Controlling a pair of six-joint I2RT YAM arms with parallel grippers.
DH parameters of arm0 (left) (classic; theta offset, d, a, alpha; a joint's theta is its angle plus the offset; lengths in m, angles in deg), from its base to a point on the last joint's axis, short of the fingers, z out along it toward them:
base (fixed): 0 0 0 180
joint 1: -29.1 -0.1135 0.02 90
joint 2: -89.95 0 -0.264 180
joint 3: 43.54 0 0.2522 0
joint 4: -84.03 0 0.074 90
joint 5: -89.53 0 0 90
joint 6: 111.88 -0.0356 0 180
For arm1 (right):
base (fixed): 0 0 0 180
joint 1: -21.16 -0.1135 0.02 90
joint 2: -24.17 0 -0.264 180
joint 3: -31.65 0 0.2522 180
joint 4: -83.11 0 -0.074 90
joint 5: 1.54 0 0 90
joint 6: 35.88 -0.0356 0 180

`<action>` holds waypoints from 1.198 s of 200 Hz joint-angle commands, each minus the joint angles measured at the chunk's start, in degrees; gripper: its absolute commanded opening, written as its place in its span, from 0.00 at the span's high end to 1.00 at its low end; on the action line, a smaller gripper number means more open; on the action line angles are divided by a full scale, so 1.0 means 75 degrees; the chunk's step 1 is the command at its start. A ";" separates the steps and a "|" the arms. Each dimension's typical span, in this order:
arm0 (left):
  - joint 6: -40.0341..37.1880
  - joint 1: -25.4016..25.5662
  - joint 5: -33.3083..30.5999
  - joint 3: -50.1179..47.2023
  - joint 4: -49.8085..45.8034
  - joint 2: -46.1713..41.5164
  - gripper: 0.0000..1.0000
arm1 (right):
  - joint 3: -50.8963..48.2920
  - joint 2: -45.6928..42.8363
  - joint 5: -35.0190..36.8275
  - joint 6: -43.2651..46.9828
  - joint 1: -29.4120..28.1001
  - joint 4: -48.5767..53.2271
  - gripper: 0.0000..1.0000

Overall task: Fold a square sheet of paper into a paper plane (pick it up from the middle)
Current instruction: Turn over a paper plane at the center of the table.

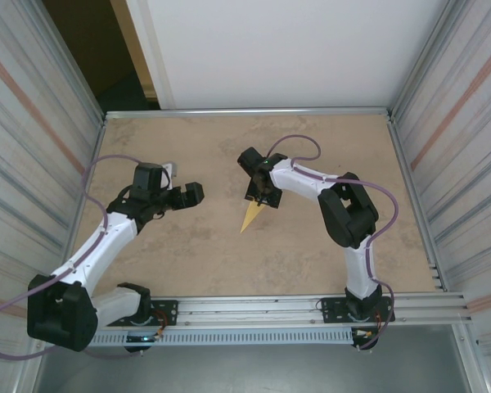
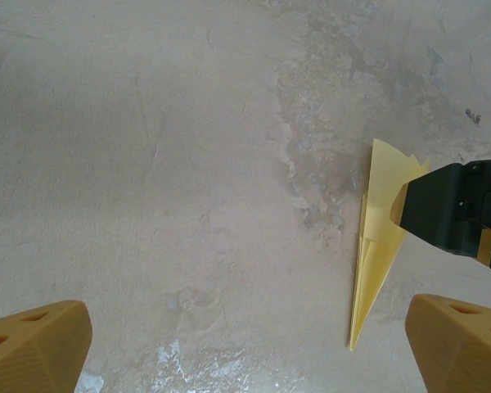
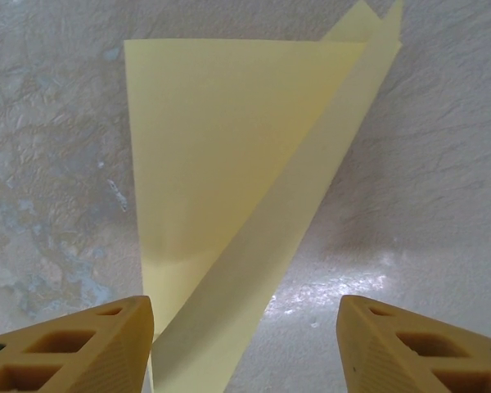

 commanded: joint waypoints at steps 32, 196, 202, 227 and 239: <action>-0.0187 -0.0070 -0.0091 0.0124 -0.0273 0.0147 0.01 | -0.0126 -0.0278 0.0485 -0.0395 -0.0013 0.0314 0.51; 0.0210 -0.0097 -0.0105 0.0221 -0.0272 0.0370 0.01 | -0.0710 -0.0920 0.0363 -0.0394 0.0027 -0.0276 0.99; 0.0275 -0.0115 -0.0055 0.0200 -0.0234 0.0377 0.01 | -0.0721 -0.0990 0.0257 -0.0194 0.0037 -0.0446 1.00; 0.0722 -0.0435 0.0309 -0.0053 0.0082 0.0371 0.01 | -0.0667 -0.1259 -0.0748 0.0929 0.0055 -0.1369 1.00; 0.0969 -0.0708 0.0715 -0.0293 0.0419 0.0381 0.01 | -0.0609 -0.1328 -0.1325 0.1468 0.0058 -0.1795 1.00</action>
